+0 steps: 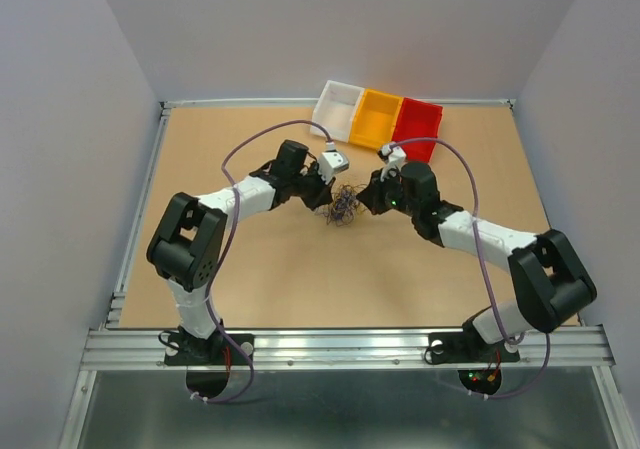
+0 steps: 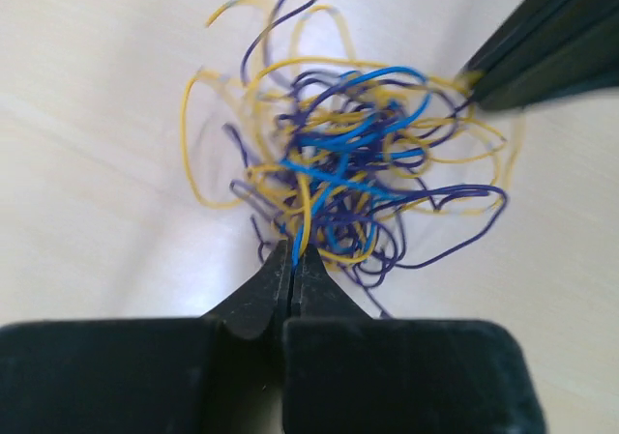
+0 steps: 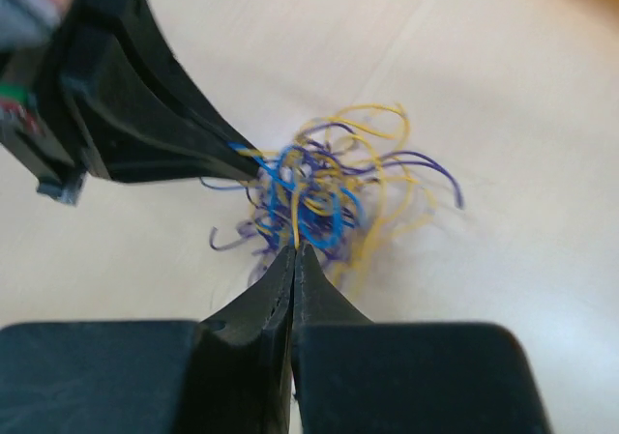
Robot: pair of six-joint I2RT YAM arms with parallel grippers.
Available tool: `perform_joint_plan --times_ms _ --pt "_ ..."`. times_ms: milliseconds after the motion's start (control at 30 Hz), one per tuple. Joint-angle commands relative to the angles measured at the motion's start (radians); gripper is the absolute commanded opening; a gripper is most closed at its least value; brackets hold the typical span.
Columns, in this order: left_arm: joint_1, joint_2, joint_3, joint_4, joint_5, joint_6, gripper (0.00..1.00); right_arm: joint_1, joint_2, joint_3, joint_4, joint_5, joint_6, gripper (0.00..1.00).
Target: Untangle the cables
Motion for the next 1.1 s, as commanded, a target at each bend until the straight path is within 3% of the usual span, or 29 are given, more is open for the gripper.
perform_joint_plan --times_ms 0,200,300,367,500,633,700,733,767,800,867,967,1067 --pt "0.121 -0.112 -0.021 0.023 0.101 -0.023 0.0 -0.017 -0.17 -0.083 0.0 0.307 0.059 0.0" --pt "0.239 -0.184 -0.034 0.014 0.111 -0.091 0.0 -0.08 -0.455 -0.196 -0.115 0.656 0.168 0.01" --pt "0.302 -0.233 -0.061 0.065 0.051 -0.166 0.0 -0.098 -0.621 -0.241 -0.194 0.873 0.205 0.01" --pt "0.34 -0.241 -0.069 0.098 0.003 -0.194 0.0 -0.1 -0.751 -0.275 -0.234 0.937 0.236 0.0" --pt "0.347 -0.25 -0.083 0.105 0.063 -0.192 0.0 -0.1 -0.916 -0.316 -0.245 0.903 0.225 0.01" --pt "0.307 -0.298 -0.11 0.115 0.106 -0.153 0.0 -0.1 -0.939 -0.31 -0.244 0.694 0.179 0.01" --pt "0.285 -0.31 -0.116 0.103 0.15 -0.122 0.0 -0.1 -0.901 -0.306 -0.221 0.572 0.125 0.24" --pt "0.253 -0.319 -0.115 0.074 0.175 -0.081 0.0 -0.1 -0.876 -0.299 -0.187 0.441 0.112 0.37" --pt "0.23 -0.325 -0.115 0.062 0.175 -0.064 0.0 -0.1 -0.853 -0.296 -0.169 0.376 0.089 0.63" --pt "0.209 -0.333 -0.118 0.053 0.168 -0.048 0.0 -0.1 -0.83 -0.293 -0.15 0.321 0.082 0.74" --pt "0.154 -0.364 -0.138 0.051 0.134 -0.021 0.0 -0.1 -0.74 -0.276 -0.1 0.172 0.066 0.88" --pt "0.13 -0.405 -0.146 0.051 0.131 -0.019 0.0 -0.1 -0.571 -0.261 0.014 0.029 0.047 0.99" --pt "0.121 -0.427 -0.132 0.034 0.141 -0.02 0.0 -0.098 -0.46 -0.235 0.1 -0.045 0.033 1.0"
